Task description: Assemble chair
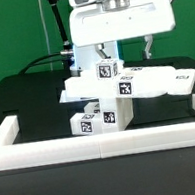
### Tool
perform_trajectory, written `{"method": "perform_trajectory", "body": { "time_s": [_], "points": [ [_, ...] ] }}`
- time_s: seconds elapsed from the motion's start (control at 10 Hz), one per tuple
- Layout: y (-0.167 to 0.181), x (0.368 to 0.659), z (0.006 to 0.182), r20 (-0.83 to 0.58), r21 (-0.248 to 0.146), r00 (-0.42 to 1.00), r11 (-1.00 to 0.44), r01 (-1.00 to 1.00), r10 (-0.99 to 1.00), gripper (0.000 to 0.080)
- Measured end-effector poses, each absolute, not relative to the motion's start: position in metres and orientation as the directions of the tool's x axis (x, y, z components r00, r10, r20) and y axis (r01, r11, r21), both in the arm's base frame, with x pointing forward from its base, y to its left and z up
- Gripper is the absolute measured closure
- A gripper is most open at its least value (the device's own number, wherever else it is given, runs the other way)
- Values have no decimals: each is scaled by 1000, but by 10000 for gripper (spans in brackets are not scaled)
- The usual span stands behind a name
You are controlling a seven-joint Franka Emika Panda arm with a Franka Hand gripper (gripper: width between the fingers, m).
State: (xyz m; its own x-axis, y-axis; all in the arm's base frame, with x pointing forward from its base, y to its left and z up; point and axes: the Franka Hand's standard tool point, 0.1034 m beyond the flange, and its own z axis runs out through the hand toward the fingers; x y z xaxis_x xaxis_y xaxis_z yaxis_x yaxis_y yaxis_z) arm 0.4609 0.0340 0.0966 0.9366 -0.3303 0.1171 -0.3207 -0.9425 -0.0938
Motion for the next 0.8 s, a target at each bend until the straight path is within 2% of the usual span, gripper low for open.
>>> {"method": "perform_trajectory", "body": {
  "time_s": [0.3, 0.8],
  "points": [
    [42, 435, 96, 94, -93, 945, -947, -306, -314, 151],
    [42, 432, 94, 88, -90, 946, -948, -305, -313, 151]
  ]
}}
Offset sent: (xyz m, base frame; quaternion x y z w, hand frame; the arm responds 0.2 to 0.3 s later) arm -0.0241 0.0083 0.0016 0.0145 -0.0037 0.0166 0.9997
